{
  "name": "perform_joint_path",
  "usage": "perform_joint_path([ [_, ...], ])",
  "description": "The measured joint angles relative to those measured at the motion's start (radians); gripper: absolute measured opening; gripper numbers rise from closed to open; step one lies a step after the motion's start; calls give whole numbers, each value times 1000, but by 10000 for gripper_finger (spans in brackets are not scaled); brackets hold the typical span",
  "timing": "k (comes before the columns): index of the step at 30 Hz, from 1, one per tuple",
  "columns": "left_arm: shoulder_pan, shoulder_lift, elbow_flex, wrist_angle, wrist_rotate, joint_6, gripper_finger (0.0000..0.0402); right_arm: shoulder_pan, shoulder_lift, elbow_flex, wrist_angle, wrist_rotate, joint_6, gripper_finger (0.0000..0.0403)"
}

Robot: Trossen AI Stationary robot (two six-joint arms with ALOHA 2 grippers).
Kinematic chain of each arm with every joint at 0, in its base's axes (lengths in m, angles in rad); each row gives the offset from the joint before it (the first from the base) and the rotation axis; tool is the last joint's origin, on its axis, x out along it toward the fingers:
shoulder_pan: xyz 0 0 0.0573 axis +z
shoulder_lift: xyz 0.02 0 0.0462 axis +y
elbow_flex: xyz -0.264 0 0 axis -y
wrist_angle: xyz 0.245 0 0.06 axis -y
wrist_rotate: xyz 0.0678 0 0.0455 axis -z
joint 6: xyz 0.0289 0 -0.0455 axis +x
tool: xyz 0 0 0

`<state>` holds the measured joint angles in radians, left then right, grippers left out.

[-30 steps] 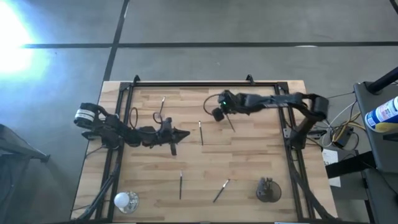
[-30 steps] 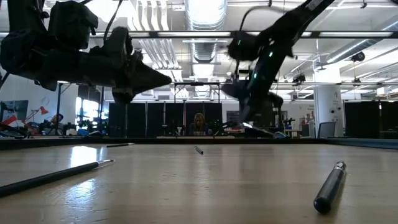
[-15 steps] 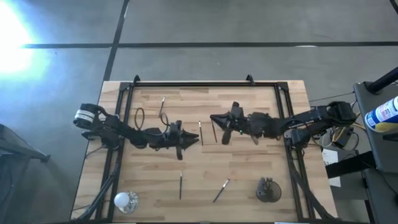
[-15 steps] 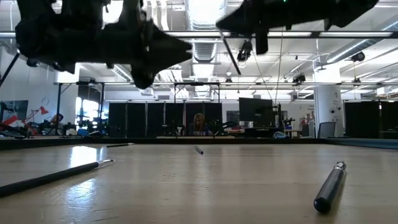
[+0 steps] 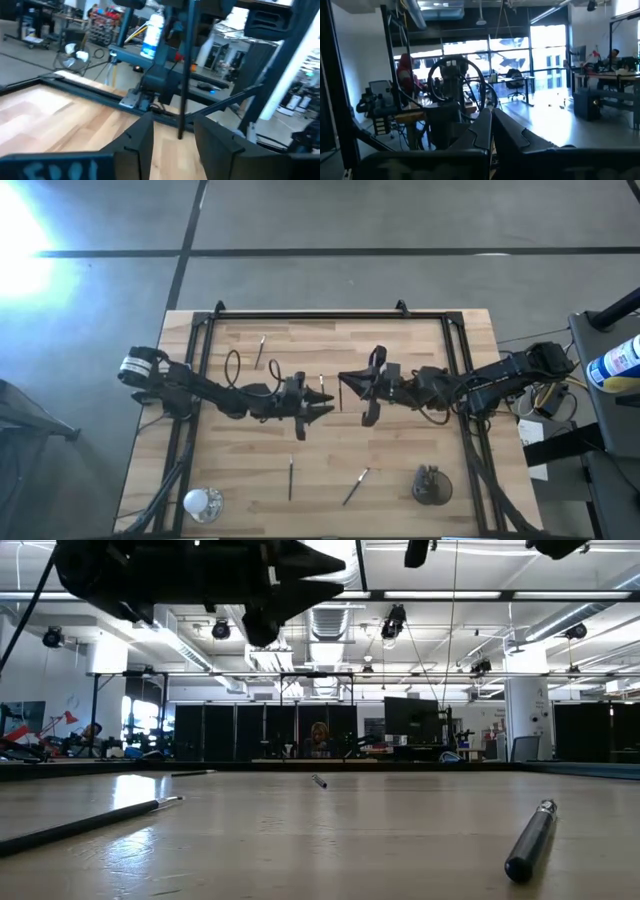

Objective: Sort items
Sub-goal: Put the medium angled shader brush into the wire basket

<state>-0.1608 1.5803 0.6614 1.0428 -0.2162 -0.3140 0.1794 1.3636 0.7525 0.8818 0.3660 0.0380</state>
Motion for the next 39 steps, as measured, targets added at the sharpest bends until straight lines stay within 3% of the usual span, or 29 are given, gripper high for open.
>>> perform_joint_path([
  [19, 0, 3, 114, -78, 91, 86, 126, 0, 1, 9, 98, -55, -35, 8],
  [23, 2, 17, 128, -81, 93, 94, 100, 0, 1, 9, 98, -56, -34, 8],
  [29, 2, 26, 125, -82, 90, 103, 14, 0, 1, 9, 98, -64, -26, 8],
  [34, 3, 26, 122, -87, 86, 109, 9, 0, -14, 9, 48, -47, 17, 12],
  [39, 3, 25, 118, -104, 77, 107, 7, 0, -90, 10, -136, -29, 62, 47],
])
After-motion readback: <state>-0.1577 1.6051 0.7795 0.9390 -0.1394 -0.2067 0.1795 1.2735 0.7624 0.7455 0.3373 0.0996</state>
